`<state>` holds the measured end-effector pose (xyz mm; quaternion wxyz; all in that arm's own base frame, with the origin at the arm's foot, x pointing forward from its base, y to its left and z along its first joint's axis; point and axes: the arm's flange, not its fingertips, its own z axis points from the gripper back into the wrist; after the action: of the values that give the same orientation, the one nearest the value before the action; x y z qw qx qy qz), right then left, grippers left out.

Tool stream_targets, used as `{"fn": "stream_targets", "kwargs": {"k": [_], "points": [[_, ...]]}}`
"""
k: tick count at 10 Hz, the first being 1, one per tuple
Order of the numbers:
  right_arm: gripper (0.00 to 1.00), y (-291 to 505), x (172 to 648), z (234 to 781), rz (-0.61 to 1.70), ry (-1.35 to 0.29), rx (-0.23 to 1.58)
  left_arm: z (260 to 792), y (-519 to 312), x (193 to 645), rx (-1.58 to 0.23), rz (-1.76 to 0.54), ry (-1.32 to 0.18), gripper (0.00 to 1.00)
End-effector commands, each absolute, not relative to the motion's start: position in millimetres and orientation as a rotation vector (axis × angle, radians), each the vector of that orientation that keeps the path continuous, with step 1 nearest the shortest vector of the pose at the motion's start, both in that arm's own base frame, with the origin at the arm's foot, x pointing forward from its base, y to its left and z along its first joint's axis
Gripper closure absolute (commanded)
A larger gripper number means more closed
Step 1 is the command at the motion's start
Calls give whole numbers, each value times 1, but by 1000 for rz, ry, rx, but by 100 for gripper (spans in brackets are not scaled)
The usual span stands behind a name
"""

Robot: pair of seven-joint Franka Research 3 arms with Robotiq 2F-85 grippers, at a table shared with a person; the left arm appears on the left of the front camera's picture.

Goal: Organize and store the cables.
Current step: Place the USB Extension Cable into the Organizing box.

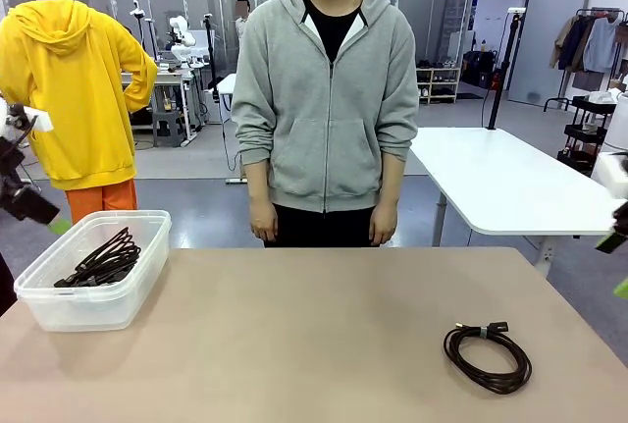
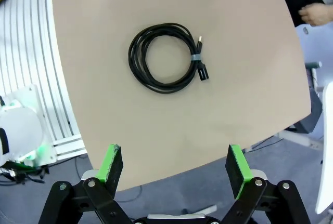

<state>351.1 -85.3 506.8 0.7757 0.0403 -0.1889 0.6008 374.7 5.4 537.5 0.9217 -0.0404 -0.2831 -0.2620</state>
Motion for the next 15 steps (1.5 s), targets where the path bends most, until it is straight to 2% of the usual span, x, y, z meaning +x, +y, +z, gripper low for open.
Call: {"fn": "stream_targets", "kwargs": {"k": [1,5,6,11,12,15], "points": [[0,-61,371,485,1334,-353,45,528,9,345,-101,-635,-609,0],[0,-35,379,447,1392,-284,-19,508,-16,312,-69,-846,-562,0],[0,-40,380,458,1406,-326,44,535,-9,344,-109,-715,-591,0],[0,-41,380,456,1412,-325,32,535,-9,344,-109,-715,-591,0],[0,-26,392,448,1472,-310,62,535,-9,344,-109,-715,-591,0],[0,17,429,411,1466,-245,111,535,-9,344,-109,-715,-591,0]]}}
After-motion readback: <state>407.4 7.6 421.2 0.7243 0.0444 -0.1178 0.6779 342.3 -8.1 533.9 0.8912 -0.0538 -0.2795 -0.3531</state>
